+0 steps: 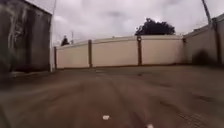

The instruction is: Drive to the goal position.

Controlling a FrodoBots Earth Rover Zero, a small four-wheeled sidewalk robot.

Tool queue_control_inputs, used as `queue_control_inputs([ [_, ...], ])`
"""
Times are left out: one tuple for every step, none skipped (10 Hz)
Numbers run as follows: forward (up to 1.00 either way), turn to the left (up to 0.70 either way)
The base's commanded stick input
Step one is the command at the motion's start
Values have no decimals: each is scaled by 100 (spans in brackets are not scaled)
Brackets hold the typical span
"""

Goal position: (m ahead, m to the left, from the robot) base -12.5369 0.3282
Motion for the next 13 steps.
queue_control_inputs([
  [60,5],
  [60,4],
  [60,3],
  [60,2],
  [60,0],
  [60,0],
  [60,0],
  [60,0],
  [60,0],
  [60,1],
  [60,1],
  [60,0],
  [60,0],
])
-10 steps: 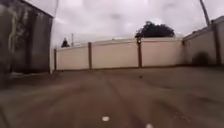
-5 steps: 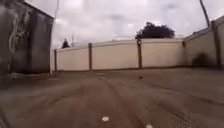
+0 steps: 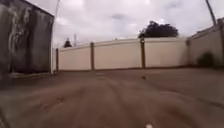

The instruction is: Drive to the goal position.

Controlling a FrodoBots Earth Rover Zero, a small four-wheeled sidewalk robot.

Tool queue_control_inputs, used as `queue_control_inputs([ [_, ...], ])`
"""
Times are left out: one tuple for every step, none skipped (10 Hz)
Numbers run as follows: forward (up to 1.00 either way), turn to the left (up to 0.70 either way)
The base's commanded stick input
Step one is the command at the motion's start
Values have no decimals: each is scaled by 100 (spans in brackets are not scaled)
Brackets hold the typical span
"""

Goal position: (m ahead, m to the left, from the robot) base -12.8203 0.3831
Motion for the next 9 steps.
queue_control_inputs([
  [60,0],
  [26,0],
  [2,0],
  [0,-30],
  [0,-50],
  [0,-59],
  [0,-60],
  [0,-60],
  [0,-60],
])
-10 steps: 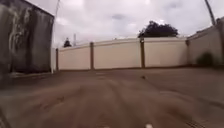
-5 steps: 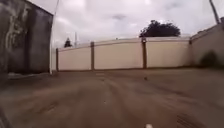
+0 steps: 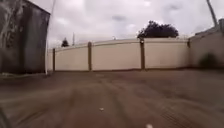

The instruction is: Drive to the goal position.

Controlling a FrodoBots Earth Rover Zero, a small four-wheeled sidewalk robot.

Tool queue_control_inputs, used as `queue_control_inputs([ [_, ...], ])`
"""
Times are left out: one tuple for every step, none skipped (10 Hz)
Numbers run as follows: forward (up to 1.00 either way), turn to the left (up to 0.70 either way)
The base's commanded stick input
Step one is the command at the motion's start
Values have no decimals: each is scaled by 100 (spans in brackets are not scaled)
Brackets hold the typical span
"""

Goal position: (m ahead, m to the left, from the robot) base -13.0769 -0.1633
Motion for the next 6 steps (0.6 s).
queue_control_inputs([
  [0,-60],
  [0,-60],
  [0,-60],
  [0,-60],
  [0,-60],
  [0,-60],
])
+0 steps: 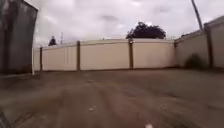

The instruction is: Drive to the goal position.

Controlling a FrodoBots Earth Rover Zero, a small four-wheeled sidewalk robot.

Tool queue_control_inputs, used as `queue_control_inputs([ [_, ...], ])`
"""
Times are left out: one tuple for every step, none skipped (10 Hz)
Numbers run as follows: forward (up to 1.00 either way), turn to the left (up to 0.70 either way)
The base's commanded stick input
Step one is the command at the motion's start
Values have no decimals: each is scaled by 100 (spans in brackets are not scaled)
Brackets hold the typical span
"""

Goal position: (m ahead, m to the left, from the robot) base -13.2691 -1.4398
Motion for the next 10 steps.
queue_control_inputs([
  [0,-60],
  [0,-60],
  [0,-60],
  [0,-60],
  [0,-60],
  [0,-60],
  [0,-60],
  [0,-60],
  [0,-60],
  [0,-60],
])
